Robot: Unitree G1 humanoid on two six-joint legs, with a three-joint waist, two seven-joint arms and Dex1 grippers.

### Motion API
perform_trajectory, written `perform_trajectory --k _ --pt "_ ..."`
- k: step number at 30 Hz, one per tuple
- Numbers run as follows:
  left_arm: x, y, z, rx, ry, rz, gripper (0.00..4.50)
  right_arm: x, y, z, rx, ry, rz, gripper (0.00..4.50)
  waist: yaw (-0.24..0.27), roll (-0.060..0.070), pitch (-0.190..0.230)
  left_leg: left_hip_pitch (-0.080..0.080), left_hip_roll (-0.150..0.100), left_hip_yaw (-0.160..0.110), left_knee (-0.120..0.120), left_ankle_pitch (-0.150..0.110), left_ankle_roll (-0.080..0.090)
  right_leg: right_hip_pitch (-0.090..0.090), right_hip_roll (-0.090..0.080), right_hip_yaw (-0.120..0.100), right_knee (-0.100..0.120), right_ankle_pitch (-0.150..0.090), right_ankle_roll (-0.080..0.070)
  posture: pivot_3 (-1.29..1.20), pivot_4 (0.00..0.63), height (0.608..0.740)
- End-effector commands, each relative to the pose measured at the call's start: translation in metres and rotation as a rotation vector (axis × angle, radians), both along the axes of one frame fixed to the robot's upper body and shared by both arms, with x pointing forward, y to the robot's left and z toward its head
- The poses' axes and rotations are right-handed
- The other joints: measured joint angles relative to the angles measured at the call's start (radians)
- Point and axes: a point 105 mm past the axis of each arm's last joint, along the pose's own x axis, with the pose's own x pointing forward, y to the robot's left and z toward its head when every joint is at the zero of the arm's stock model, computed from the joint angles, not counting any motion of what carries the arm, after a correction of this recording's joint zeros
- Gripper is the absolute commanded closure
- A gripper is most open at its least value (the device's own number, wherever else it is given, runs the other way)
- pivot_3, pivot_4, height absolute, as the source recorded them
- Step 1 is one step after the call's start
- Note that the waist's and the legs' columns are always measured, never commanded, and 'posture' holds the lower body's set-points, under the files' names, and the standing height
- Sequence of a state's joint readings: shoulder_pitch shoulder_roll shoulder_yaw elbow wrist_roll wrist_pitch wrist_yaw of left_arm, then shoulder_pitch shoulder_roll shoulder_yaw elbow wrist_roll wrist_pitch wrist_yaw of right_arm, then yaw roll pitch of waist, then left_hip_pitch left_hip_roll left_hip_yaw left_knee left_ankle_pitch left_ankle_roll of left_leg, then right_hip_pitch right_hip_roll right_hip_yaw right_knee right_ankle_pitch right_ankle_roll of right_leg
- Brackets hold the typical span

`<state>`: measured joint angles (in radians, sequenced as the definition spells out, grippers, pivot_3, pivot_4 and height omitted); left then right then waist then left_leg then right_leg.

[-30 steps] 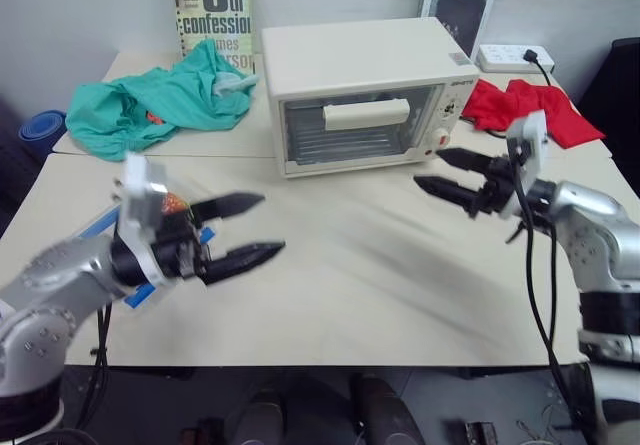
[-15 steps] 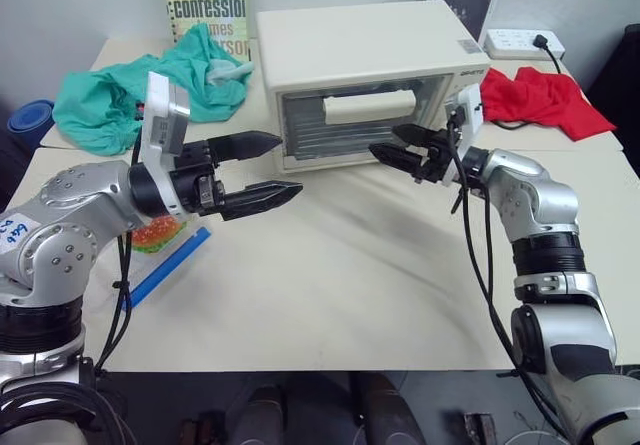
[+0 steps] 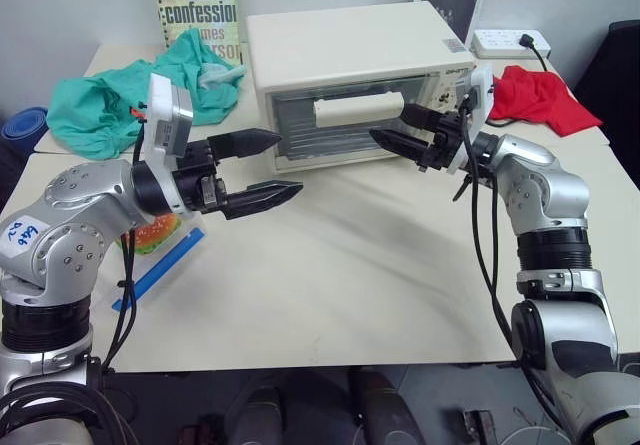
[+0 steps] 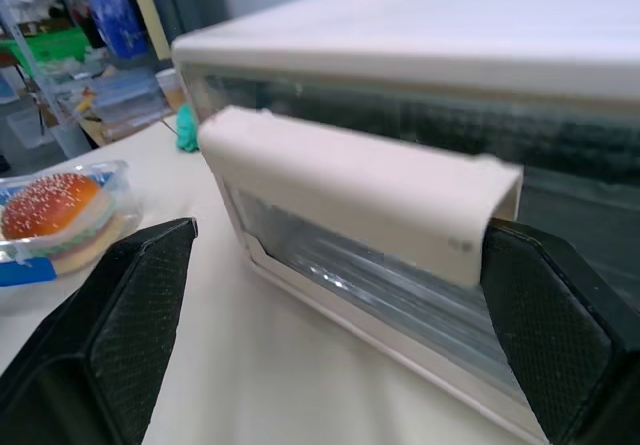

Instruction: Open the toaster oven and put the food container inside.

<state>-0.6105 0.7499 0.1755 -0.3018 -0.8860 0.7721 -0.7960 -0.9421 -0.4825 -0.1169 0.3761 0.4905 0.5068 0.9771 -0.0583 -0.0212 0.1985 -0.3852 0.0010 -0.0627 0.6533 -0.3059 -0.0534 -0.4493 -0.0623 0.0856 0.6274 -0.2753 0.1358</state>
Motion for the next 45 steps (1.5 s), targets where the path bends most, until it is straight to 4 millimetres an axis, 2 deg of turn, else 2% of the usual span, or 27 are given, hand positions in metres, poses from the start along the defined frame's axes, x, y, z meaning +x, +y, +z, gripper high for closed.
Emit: perform_trajectory --k 1,5,8,9,11,15,20,23,24,29,33,35,41,45 --pt "0.001 0.0 0.012 -0.011 -0.065 0.0 0.0 -0.018 0.006 0.023 0.012 -0.089 0.082 0.06 0.0 0.0 0.0 0.0 0.0 0.0 0.0 0.0 0.0 0.0 0.0 0.0 0.0 0.0 0.0 0.0 0.15 0.74" --pt "0.017 0.0 0.025 -0.053 -0.085 0.048 0.0 -0.027 0.01 0.014 -0.016 -0.086 0.119 0.06 -0.001 0.0 0.0 0.0 0.0 0.0 0.0 0.0 0.0 0.0 0.0 0.0 0.001 0.0 0.0 0.0 0.15 0.74" --pt "0.038 -0.001 0.03 -0.031 -0.102 0.112 0.0 -0.036 0.011 0.01 0.009 -0.072 0.14 0.06 -0.002 0.0 0.0 0.0 0.0 0.001 -0.001 0.0 0.0 0.0 0.0 0.0 0.001 0.0 0.0 0.0 0.15 0.74" --pt "0.046 -0.001 0.031 -0.017 -0.11 0.141 0.19 -0.039 0.011 0.01 0.021 -0.068 0.15 0.02 -0.005 0.0 0.0 0.0 0.0 0.001 -0.001 0.0 0.0 0.0 0.0 0.0 0.001 0.0 0.0 0.0 0.15 0.74" --pt "0.064 -0.001 0.034 -0.006 -0.123 0.187 0.6 -0.049 0.013 0.006 0.026 -0.063 0.173 0.0 -0.004 0.0 0.0 0.0 0.0 0.001 -0.001 0.0 0.0 0.0 0.0 0.0 0.001 0.0 0.0 0.0 0.15 0.74" --pt "0.087 -0.007 0.038 0.039 -0.149 0.207 1.86 -0.061 0.016 -0.007 0.035 -0.038 0.185 0.0 -0.006 0.0 0.0 0.0 0.0 0.001 -0.001 0.0 -0.001 -0.001 0.0 0.0 0.002 0.0 0.0 0.0 0.15 0.74" --pt "0.099 -0.019 0.033 0.109 -0.173 0.165 3.35 -0.068 0.016 -0.022 0.049 -0.001 0.158 0.0 -0.003 0.0 0.0 0.0 0.0 0.001 -0.001 0.0 -0.001 -0.001 0.0 0.001 0.001 0.0 0.0 0.0 0.15 0.74" --pt "0.098 -0.025 0.032 0.131 -0.188 0.118 4.3 -0.071 0.014 -0.028 0.065 0.018 0.136 0.0 -0.003 0.0 0.0 0.0 0.0 0.002 -0.001 0.0 -0.001 -0.001 0.0 0.001 0.002 0.0 0.0 0.0 0.15 0.74" --pt "0.097 -0.025 0.032 0.132 -0.191 0.107 4.48 -0.071 0.014 -0.029 0.066 0.02 0.134 0.0 -0.002 0.0 0.0 0.0 0.0 0.002 0.0 0.0 -0.001 -0.001 0.0 0.001 0.002 0.0 0.0 0.0 0.15 0.74" --pt "0.092 -0.027 0.022 0.185 -0.184 0.047 4.48 -0.072 0.012 -0.032 0.082 0.029 0.095 0.0 0.0 0.0 0.0 0.0 0.0 0.001 0.001 0.0 0.001 -0.001 0.0 0.001 0.004 0.0 0.0 0.0 0.15 0.74" --pt "0.104 -0.024 -0.017 0.383 -0.205 0.101 4.48 -0.075 0.003 -0.031 0.093 0.026 0.062 0.0 0.004 0.0 0.0 0.0 -0.001 0.001 0.003 0.0 0.001 0.0 0.0 0.001 0.006 0.0 0.0 0.0 0.15 0.74" --pt "0.106 -0.024 -0.029 0.42 -0.199 0.107 4.48 -0.078 -0.003 -0.029 0.118 0.032 0.044 0.0 0.005 0.0 0.0 0.0 -0.001 0.001 0.004 0.0 0.001 0.0 0.0 0.001 0.007 0.0 0.0 0.0 0.15 0.74" --pt "0.109 -0.024 -0.042 0.424 -0.171 0.106 4.48 -0.085 -0.02 -0.038 0.077 0.054 -0.039 0.0 0.008 0.0 0.0 -0.001 -0.002 0.0 0.007 -0.001 0.003 0.0 0.0 0.001 0.009 0.0 0.001 0.0 0.15 0.74" --pt "0.103 -0.029 -0.047 0.43 -0.164 0.058 4.48 -0.124 -0.042 -0.059 -0.033 0.125 -0.046 0.0 0.029 0.0 0.0 -0.001 -0.002 -0.001 0.008 -0.002 0.004 0.001 0.0 0.001 0.009 0.0 0.001 0.0 0.15 0.74"
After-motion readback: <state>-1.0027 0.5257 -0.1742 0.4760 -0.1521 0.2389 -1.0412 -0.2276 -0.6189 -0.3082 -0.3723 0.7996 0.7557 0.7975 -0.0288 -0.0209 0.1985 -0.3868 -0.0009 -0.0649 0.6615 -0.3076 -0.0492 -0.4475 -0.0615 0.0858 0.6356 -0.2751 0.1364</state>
